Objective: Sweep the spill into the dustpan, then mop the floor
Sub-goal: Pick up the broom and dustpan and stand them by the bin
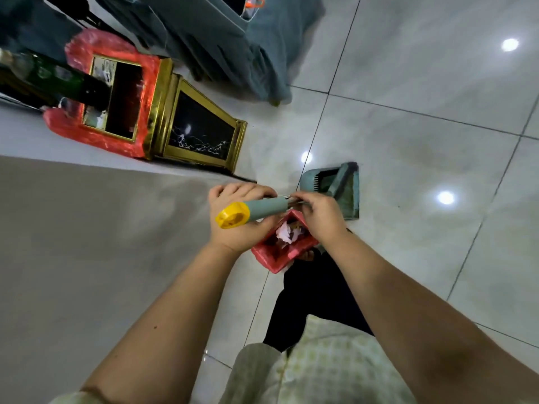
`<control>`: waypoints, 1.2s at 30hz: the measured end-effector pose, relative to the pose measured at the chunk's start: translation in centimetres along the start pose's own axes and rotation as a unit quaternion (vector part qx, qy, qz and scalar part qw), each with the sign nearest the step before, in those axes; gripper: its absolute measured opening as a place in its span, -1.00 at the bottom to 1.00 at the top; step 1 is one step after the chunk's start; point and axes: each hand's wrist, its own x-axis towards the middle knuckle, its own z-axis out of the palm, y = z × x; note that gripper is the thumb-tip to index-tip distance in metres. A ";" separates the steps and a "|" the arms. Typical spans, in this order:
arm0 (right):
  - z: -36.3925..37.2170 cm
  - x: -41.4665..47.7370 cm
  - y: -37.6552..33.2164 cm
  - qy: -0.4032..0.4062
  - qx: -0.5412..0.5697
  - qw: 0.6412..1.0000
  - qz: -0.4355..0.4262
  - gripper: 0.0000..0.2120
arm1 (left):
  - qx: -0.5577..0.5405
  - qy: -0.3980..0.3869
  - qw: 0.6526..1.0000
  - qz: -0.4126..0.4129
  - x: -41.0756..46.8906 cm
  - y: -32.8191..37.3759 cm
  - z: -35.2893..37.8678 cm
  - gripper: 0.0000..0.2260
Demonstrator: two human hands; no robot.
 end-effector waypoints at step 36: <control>3.9 3.2 -2.6 -0.004 0.102 0.994 0.046 -0.54 | -0.062 0.035 0.991 -0.114 -0.8 -1.0 1.1 -0.76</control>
